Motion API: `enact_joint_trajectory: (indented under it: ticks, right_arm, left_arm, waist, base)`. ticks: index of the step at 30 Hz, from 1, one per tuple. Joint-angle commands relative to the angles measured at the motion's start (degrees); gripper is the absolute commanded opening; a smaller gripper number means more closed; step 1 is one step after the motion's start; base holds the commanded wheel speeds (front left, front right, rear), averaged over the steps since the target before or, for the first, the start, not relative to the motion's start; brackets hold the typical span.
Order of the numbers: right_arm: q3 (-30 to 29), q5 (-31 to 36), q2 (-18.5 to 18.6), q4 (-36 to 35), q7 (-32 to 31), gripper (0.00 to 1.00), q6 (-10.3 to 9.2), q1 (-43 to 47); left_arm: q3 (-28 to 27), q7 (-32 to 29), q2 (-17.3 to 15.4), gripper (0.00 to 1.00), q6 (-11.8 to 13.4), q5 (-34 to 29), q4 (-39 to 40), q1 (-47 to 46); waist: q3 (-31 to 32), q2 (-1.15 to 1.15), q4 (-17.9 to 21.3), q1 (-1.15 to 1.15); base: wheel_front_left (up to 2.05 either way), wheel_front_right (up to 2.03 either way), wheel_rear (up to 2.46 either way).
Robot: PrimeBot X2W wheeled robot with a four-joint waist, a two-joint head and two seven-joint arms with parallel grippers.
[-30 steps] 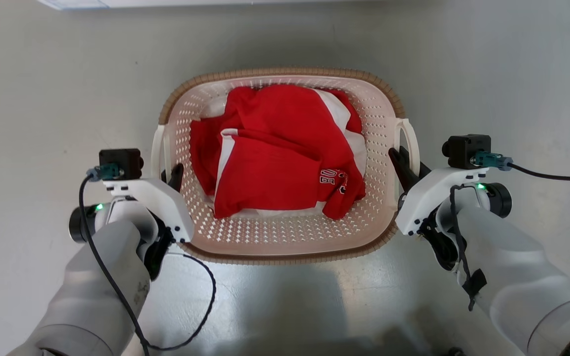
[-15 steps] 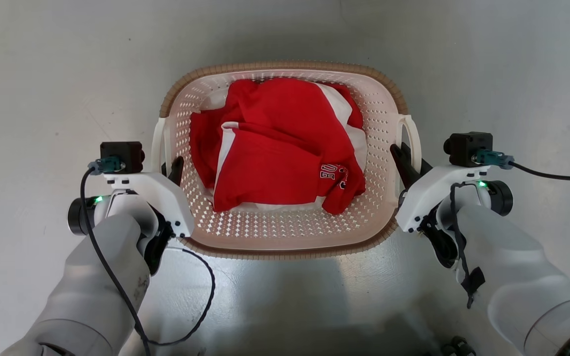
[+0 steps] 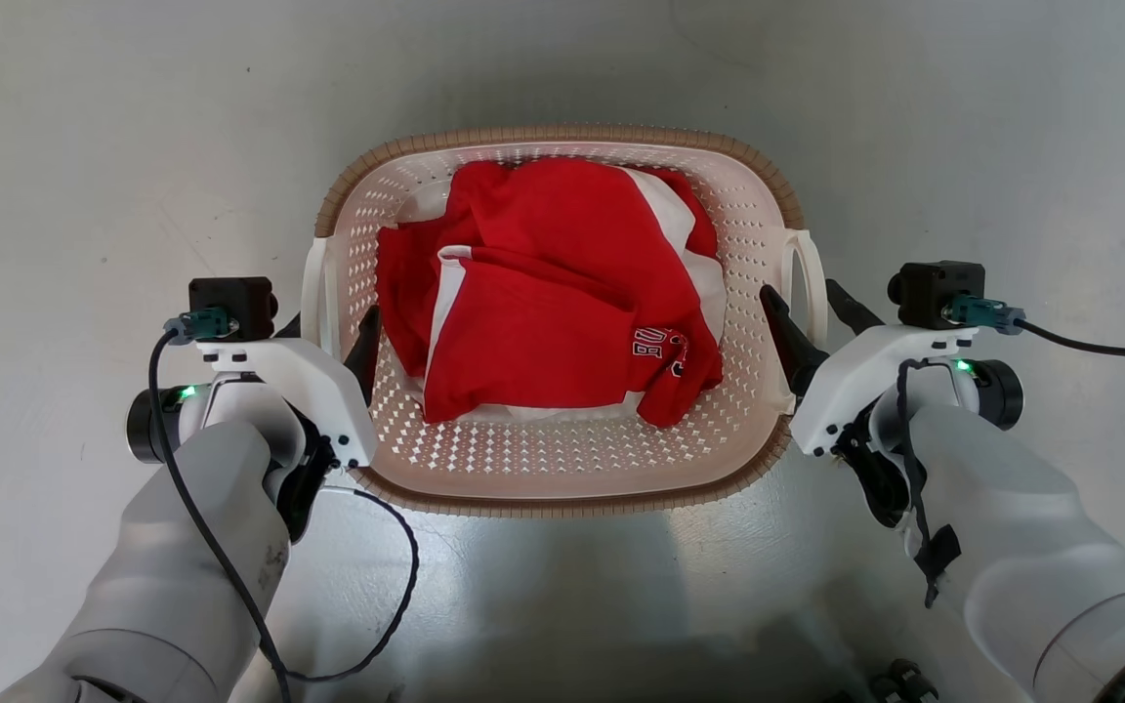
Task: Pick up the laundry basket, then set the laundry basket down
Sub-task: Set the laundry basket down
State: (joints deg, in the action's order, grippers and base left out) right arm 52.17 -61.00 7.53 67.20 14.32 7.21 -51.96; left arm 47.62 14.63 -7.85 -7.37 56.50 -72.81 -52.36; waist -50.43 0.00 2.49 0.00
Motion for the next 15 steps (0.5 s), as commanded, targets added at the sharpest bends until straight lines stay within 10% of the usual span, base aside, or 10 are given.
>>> enact_joint_trajectory:
  ticks: [1,15]
  right_arm:
    - [0.39,0.72,-0.61,-0.26,0.67,1.00,0.28,2.66]
    - [-1.53,2.95,-1.29,-0.17,0.68,1.00,0.28,3.79]
  left_arm:
    - [-0.81,0.36,-1.84,1.00,-0.12,0.45,-0.38,-0.19]
    - [-1.93,0.37,-2.77,1.00,-0.12,-0.14,0.48,0.91]
  waist:
    - [0.03,0.00,0.00,0.00]
    - [3.42,0.00,0.66,0.00]
  base:
    - [0.00,0.00,0.00]
    - [0.00,0.00,0.00]
